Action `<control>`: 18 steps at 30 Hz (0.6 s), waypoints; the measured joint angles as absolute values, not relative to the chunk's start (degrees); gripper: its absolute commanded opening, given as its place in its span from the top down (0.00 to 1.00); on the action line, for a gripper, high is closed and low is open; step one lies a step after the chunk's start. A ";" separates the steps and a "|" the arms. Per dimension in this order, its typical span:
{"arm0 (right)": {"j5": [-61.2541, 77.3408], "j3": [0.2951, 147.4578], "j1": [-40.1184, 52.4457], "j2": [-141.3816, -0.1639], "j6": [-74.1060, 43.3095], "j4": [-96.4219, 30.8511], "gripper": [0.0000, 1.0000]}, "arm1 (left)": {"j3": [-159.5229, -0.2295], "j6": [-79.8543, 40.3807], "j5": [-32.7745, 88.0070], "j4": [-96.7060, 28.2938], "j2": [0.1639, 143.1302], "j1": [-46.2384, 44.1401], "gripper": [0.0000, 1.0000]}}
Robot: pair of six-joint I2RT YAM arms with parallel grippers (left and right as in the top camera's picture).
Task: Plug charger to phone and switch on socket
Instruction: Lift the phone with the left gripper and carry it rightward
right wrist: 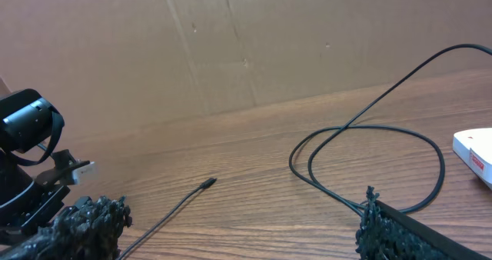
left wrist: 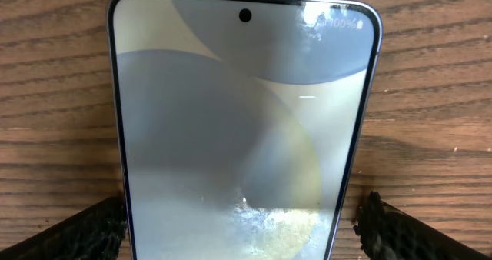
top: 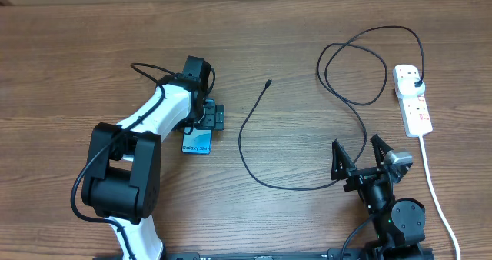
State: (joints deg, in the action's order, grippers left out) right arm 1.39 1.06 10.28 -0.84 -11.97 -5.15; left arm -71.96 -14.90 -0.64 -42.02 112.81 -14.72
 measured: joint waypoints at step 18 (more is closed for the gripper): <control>1.43 1.06 10.28 -0.84 -11.99 -5.13 0.00 | -71.66 -15.07 -0.95 -40.27 112.71 -14.59 0.19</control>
State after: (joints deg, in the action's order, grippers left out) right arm 1.43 1.06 10.28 -0.84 -11.99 -5.13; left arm -71.66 -15.07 -0.95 -40.27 112.71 -14.59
